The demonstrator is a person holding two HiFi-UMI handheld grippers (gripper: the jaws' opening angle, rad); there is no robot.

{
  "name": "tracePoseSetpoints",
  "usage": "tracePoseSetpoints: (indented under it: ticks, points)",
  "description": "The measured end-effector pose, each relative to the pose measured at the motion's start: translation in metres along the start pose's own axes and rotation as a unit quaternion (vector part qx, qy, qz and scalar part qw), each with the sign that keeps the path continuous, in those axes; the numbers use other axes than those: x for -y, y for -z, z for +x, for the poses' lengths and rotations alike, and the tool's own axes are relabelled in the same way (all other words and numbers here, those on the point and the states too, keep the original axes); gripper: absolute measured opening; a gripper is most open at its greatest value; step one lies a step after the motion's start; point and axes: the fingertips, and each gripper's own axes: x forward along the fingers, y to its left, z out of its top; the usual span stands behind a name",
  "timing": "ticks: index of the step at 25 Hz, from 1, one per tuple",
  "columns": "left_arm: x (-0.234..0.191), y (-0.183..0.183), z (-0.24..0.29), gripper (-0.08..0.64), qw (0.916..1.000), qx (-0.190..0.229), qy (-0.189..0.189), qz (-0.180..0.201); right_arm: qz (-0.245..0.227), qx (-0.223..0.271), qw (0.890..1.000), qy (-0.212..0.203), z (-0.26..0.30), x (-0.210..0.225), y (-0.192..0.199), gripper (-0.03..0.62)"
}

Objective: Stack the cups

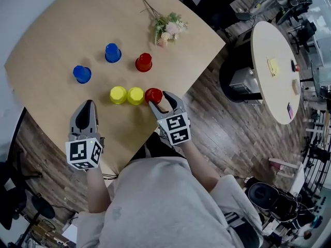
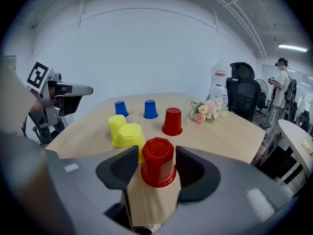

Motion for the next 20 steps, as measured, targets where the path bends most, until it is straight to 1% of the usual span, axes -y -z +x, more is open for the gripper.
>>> tracePoseSetpoints:
  ticks: [2,5,7,9,11,14,20]
  points:
    - [-0.012,-0.005,0.001,0.011,0.9999,0.006,-0.01,-0.005,0.004,0.007,1.0,-0.001,-0.005,0.003,-0.006,0.249]
    - [-0.035,-0.02,0.006,0.016,0.9993,0.017,-0.034,0.007,0.015,0.026,1.0,-0.001,-0.015,0.006,-0.021,0.249]
    - [-0.051,-0.029,0.015,0.07,0.9987,0.021,-0.045,0.011,0.018,0.04,0.999,0.0,-0.02,0.009,-0.031,0.249]
    - [-0.067,-0.03,0.03,0.102,0.9983,0.019,-0.054,0.007,0.019,0.049,0.999,0.0,-0.025,0.011,-0.039,0.249]
    - [-0.082,-0.023,0.046,0.136,0.9978,0.004,-0.065,0.008,0.02,0.058,0.998,-0.001,-0.029,0.013,-0.047,0.249]
    - [-0.098,-0.005,0.069,0.192,0.9962,-0.032,-0.079,0.018,0.022,0.066,0.998,0.001,-0.036,0.017,-0.055,0.249]
    - [-0.116,0.035,0.107,0.23,0.9909,-0.088,-0.101,0.015,0.026,0.068,0.997,0.013,-0.047,0.028,-0.056,0.249]
